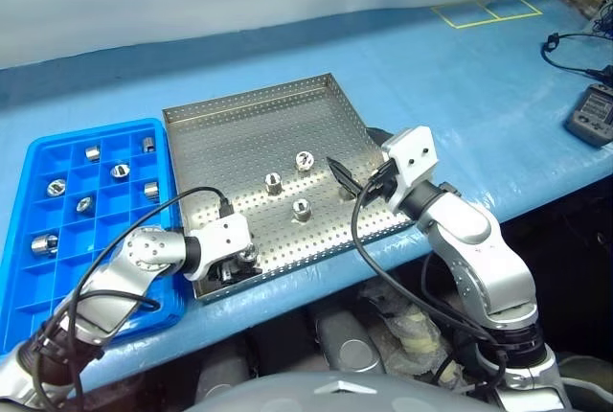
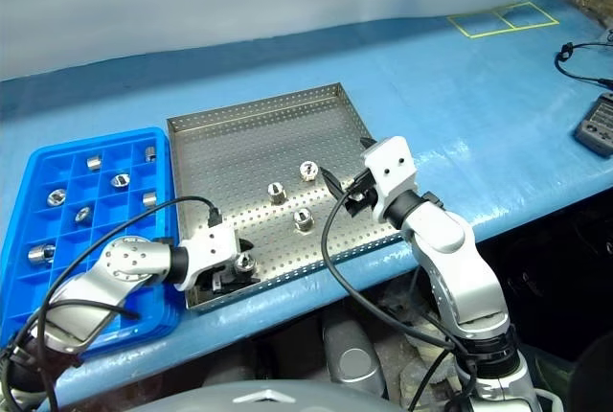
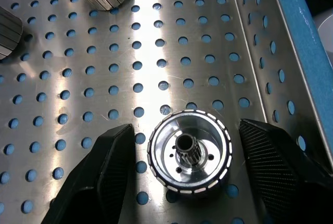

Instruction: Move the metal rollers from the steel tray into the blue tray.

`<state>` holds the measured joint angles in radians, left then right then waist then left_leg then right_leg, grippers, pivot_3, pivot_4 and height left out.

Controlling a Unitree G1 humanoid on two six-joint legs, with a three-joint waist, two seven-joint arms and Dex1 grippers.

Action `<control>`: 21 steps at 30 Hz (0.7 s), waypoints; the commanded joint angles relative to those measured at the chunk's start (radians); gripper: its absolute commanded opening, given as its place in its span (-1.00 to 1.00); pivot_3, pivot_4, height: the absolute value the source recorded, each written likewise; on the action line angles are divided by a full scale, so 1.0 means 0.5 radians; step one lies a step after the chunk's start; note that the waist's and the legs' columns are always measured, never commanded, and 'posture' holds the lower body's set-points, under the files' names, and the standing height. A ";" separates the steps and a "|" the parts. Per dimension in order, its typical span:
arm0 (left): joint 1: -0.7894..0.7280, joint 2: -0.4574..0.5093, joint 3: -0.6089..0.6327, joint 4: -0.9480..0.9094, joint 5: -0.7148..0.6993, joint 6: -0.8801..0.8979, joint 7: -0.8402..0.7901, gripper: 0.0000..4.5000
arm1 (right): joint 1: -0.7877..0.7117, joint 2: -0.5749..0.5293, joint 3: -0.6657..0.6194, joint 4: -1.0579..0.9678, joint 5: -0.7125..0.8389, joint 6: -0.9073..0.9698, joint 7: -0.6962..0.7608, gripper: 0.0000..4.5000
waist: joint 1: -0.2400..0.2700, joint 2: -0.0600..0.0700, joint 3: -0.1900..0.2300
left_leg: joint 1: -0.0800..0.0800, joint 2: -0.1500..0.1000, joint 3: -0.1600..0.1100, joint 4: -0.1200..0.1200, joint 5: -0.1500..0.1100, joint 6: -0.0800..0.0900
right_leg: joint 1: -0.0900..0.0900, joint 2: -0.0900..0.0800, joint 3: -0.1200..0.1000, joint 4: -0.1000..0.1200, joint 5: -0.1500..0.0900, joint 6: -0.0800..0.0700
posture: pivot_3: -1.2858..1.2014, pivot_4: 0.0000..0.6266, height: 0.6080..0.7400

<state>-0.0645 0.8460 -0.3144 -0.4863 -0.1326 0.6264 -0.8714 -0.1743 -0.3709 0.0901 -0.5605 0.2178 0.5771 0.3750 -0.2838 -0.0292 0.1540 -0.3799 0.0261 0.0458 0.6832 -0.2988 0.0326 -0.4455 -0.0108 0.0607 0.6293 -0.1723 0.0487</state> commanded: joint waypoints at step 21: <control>0.023 -0.124 0.104 0.005 0.002 0.055 0.126 0.05 | -0.066 0.000 -0.024 -0.035 0.006 -0.031 0.029 1.00 | 0.006 0.000 0.000 | 0.002 -0.001 0.004 0.001 0.000 0.001 | 0.000 0.000 0.005 0.000 0.003 0.002 | -0.19 -0.52 1.00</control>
<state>-0.0490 0.7839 -0.2671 -0.4764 -0.1348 0.6521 -0.8095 -0.1931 -0.3679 0.0970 -0.5562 0.2188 0.5763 0.3904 -0.2809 -0.0292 0.1539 -0.3789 0.0254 0.0480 0.6838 -0.2990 0.0330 -0.4453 -0.0110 0.0632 0.6295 -0.1706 0.0495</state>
